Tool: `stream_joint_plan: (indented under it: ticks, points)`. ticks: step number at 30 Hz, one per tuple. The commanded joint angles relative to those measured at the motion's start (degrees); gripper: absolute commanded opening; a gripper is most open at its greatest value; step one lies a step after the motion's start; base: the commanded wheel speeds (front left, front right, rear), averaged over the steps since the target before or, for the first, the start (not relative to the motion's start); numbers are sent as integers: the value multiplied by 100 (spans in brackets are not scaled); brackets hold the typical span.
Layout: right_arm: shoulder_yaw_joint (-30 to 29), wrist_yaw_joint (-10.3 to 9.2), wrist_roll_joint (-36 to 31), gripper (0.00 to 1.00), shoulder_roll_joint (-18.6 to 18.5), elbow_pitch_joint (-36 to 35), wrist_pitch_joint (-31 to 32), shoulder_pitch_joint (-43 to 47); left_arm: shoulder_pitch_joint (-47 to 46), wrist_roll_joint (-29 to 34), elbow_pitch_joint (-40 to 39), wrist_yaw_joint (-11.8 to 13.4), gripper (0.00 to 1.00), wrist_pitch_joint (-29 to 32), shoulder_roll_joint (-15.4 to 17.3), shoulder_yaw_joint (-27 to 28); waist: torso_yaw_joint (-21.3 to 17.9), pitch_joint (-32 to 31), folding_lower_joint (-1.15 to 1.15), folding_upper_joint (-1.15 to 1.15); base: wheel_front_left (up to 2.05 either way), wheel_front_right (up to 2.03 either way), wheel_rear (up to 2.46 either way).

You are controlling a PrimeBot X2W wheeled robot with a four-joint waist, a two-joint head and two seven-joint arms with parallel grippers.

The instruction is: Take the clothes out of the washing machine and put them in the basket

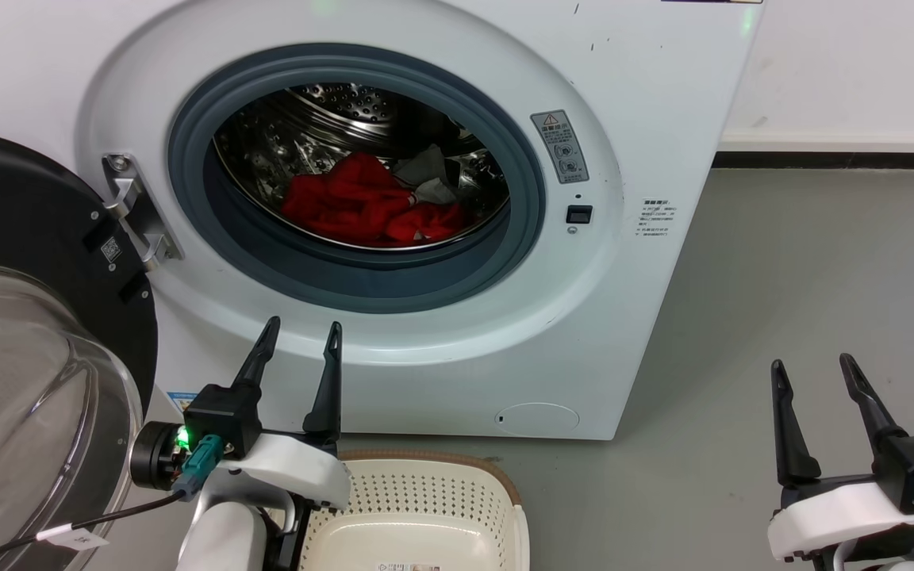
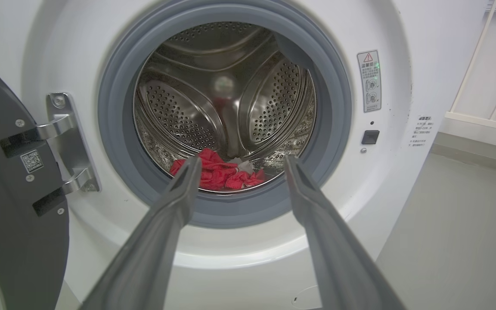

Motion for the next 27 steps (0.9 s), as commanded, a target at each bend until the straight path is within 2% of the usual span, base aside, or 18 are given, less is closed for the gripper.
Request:
stream_joint_plan:
  ticks: [1, 13, 27]
  points:
    - [-10, -2, 30, 100, 7, 3, -10, 29, -63, -7, 7, 5, 100, -13, 2, -6, 1, 0, 0, 0, 0, 0, 0]
    - [-18, -2, 105, 100, 7, -22, -11, -72, -136, -31, -19, 114, 100, -13, 2, -11, 14, 158, 0, 0, 0, 0, 0]
    - [22, -2, 143, 100, 8, -481, 7, -549, -1023, -59, 179, 239, 100, -13, 2, 63, -90, 1293, 0, 0, 0, 0, 0]
